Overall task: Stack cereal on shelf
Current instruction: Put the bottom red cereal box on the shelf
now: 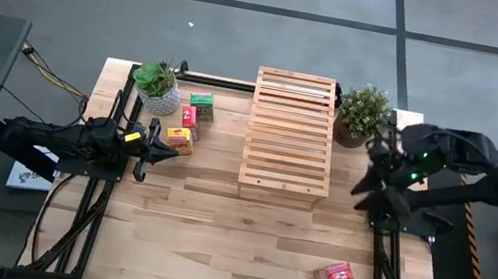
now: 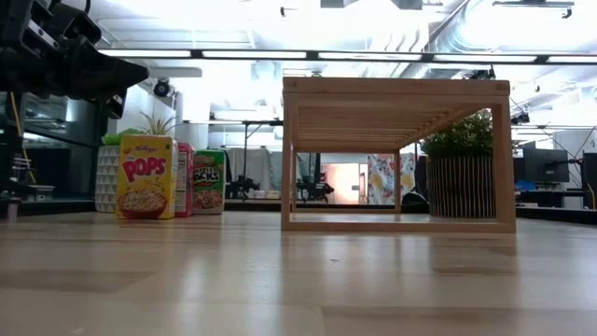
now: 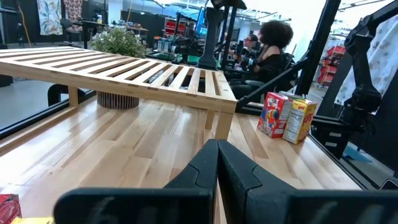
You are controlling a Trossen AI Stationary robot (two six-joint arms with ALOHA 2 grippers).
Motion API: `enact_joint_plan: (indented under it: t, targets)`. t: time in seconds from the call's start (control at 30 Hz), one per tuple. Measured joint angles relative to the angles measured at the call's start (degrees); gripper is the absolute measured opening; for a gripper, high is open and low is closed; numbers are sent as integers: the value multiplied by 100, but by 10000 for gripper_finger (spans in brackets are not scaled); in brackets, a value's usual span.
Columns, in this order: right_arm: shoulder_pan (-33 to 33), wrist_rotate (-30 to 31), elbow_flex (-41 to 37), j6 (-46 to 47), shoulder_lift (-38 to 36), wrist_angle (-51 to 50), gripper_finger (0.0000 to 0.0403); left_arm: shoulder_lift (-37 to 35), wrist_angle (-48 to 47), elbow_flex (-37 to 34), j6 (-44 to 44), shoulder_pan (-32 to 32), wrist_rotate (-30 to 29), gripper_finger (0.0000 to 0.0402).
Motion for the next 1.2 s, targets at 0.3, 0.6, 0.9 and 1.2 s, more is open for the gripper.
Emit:
enact_joint_plan:
  t: [0.3,0.6,0.9,1.2]
  targets:
    - [1919,414,2,1125,997,24,275,0,0,1,1,-1,1,1]
    - [3423,1045,2,1342,2384,-788,275,0,0,1,1,-1,2,1]
    - [4141,1923,2,840,3199,-966,275,0,1,2,2,-2,1,1]
    - [4689,2612,2,294,3643,-919,275,-2,2,2,2,0,2,1]
